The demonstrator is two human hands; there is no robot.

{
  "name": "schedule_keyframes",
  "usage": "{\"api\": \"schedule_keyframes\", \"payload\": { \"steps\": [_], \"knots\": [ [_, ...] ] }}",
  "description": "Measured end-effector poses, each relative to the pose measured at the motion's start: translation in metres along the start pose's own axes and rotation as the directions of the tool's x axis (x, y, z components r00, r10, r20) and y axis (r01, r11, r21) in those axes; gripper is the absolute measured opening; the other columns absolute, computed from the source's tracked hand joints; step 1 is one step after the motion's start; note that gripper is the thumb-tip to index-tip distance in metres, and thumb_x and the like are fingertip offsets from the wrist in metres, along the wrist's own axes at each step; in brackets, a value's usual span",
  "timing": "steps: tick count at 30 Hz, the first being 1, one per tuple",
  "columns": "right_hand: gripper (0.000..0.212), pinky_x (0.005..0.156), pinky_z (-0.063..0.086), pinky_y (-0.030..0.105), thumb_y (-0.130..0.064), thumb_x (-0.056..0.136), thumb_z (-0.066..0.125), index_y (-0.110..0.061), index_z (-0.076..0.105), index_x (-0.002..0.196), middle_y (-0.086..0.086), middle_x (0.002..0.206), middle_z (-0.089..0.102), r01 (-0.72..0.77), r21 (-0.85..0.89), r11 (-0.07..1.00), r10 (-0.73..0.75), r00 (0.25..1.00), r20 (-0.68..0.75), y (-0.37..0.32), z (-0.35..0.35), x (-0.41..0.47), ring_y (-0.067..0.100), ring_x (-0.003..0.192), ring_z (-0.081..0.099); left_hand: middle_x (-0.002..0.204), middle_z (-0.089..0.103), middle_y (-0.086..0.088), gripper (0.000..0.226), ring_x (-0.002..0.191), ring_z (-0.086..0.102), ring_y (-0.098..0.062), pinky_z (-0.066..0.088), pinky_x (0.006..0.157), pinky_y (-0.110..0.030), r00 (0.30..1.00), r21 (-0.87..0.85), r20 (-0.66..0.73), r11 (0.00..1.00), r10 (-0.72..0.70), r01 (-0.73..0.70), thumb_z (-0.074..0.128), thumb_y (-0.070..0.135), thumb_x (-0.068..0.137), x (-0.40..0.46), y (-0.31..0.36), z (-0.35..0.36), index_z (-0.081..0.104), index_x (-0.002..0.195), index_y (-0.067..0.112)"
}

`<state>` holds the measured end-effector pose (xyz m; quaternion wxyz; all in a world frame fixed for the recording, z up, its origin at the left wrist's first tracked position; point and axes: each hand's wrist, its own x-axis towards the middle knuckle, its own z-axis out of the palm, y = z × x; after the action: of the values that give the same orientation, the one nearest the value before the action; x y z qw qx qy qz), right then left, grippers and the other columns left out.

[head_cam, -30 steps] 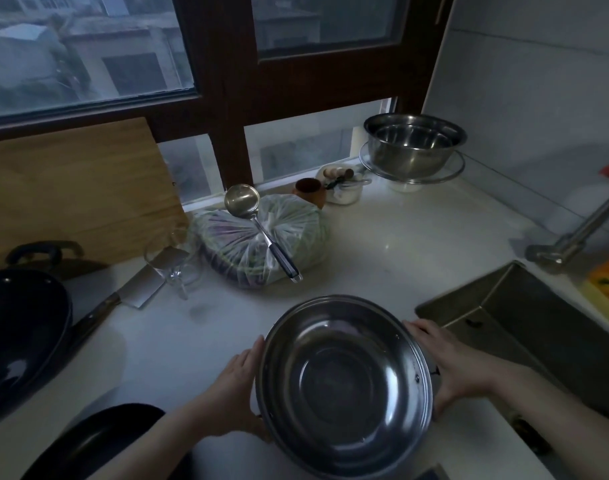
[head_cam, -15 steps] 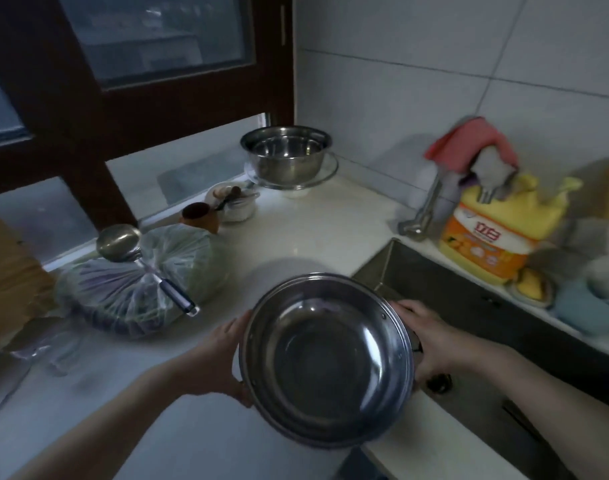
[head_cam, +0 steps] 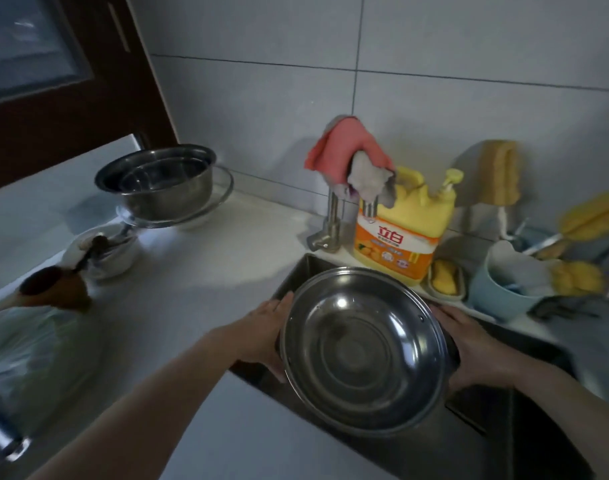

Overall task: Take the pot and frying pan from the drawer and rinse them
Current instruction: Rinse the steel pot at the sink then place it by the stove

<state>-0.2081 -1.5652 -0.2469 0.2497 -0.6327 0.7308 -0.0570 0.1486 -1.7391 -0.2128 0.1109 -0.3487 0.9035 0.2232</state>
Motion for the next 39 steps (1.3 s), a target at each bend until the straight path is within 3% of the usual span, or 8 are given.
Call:
{"api": "schedule_keyframes", "payload": {
  "steps": [5,12,17,24,28,34,37,39],
  "knots": [
    [0.146,0.119,0.022,0.034,-0.07,0.035,0.082,-0.044,-0.009,0.146,-0.009,0.152,0.007,-0.097,0.051,0.994,0.096,0.995,0.008,0.043,0.031,0.011,0.022,0.143,0.018,0.161,-0.007,-0.007,0.142,0.148,-0.001,-0.027,0.002,0.118,-0.038,0.995,0.041,0.103,0.999,0.004,-0.008,0.087,0.041,0.062,0.073,0.014,0.037,-0.023,0.148,0.019],
    [0.152,0.12,0.023,0.04,-0.078,0.032,0.075,-0.033,-0.005,0.154,-0.008,0.157,0.001,-0.21,0.126,0.97,0.201,0.977,0.075,0.073,0.107,0.045,0.024,0.146,0.012,0.161,-0.007,-0.008,0.145,0.146,0.009,-0.032,0.017,0.119,-0.042,0.982,0.145,0.186,0.989,-0.023,-0.004,0.086,0.045,0.06,0.129,-0.023,0.108,-0.027,0.146,0.021],
    [0.144,0.12,0.022,0.038,-0.064,0.047,0.082,-0.03,-0.007,0.155,-0.002,0.159,-0.001,-0.205,0.16,0.966,0.19,0.977,0.1,0.086,0.151,0.062,0.025,0.148,0.007,0.158,0.019,-0.006,0.118,0.142,0.025,-0.024,0.025,0.114,-0.031,0.985,0.119,0.175,0.993,0.0,-0.022,0.075,0.052,0.071,0.15,-0.045,0.146,-0.005,0.153,0.023],
    [0.131,0.116,0.03,0.032,-0.069,0.048,0.07,-0.041,-0.004,0.152,-0.009,0.154,0.009,-0.169,0.19,0.967,0.162,0.985,0.052,0.095,0.184,0.075,0.016,0.143,0.021,0.158,0.017,0.0,0.142,0.142,0.027,-0.021,0.028,0.115,-0.029,0.987,0.099,0.161,0.995,-0.029,0.013,0.076,0.07,0.044,0.166,-0.083,0.187,-0.012,0.15,0.037],
    [0.138,0.117,0.027,0.034,-0.072,0.042,0.07,-0.036,-0.002,0.154,-0.01,0.154,0.007,-0.164,0.164,0.973,0.159,0.986,0.047,0.092,0.19,0.082,0.014,0.143,0.018,0.158,0.018,-0.001,0.135,0.142,0.026,-0.019,0.022,0.112,-0.021,0.991,0.108,0.135,0.994,-0.014,-0.001,0.077,0.066,0.054,0.161,-0.083,0.185,-0.008,0.152,0.028],
    [0.135,0.117,0.028,0.035,-0.071,0.044,0.063,-0.031,-0.005,0.154,-0.008,0.156,0.002,-0.186,0.168,0.968,0.179,0.982,0.056,0.087,0.185,0.083,0.02,0.144,0.019,0.16,0.007,-0.008,0.111,0.144,0.019,-0.026,0.026,0.114,-0.033,0.979,0.176,0.163,0.98,-0.12,0.09,0.069,0.051,0.078,0.164,-0.077,0.181,-0.004,0.153,0.016],
    [0.132,0.116,0.03,0.038,-0.071,0.05,0.066,-0.031,-0.005,0.154,-0.008,0.155,0.002,-0.203,0.146,0.968,0.196,0.979,0.06,0.084,0.183,0.082,0.023,0.143,0.021,0.145,0.038,0.001,0.071,0.133,0.041,-0.019,0.036,0.109,-0.03,1.0,0.033,0.005,0.999,-0.029,0.028,0.056,0.058,0.084,0.174,-0.058,0.161,0.031,0.145,0.03],
    [0.133,0.116,0.03,0.039,-0.074,0.046,0.061,-0.032,-0.005,0.154,-0.007,0.155,0.001,-0.211,0.151,0.966,0.202,0.977,0.072,0.081,0.181,0.081,0.024,0.143,0.022,0.13,0.05,0.01,0.053,0.12,0.051,-0.01,0.042,0.102,-0.027,0.966,-0.161,-0.249,0.987,-0.063,0.023,0.061,0.048,0.085,0.18,-0.04,0.131,0.045,0.133,0.033]
  ]
}}
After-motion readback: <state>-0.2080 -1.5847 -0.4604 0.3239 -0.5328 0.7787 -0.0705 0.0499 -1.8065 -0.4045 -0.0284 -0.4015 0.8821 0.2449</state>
